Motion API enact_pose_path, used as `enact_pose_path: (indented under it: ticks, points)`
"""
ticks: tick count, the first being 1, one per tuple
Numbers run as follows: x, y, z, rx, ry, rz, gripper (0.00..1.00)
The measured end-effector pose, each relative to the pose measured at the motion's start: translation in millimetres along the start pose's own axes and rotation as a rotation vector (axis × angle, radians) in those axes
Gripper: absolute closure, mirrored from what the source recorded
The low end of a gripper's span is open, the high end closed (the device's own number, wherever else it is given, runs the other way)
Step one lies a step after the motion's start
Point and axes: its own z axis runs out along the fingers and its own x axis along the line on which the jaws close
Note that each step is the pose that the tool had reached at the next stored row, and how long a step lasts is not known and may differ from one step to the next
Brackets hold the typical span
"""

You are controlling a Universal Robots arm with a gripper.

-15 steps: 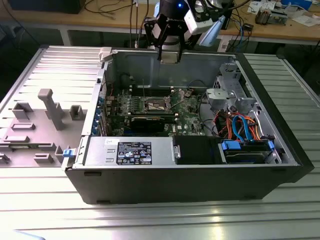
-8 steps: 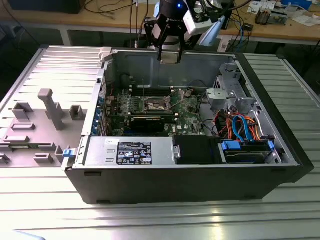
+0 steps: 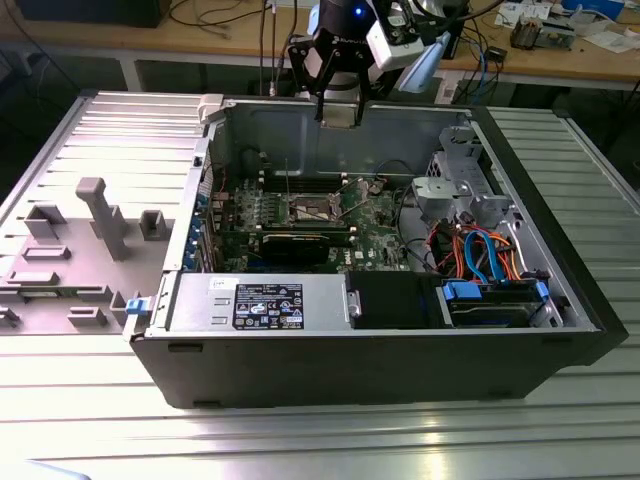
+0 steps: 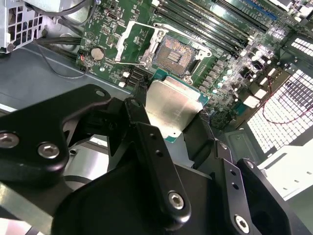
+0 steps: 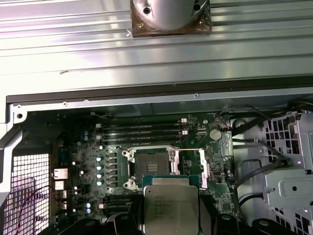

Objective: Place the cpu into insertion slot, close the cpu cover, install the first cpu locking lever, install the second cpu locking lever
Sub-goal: 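Place the cpu into insertion slot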

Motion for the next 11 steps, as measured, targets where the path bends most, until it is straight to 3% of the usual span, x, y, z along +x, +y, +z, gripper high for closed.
enact_pose_path:
  ticks: [8,11]
  points:
    - [0.5,-0.8,0.0,0.0,-0.0006,0.006,0.45]
    - [0.5,-0.8,0.1,-0.0006,-0.0033,0.036,0.45]
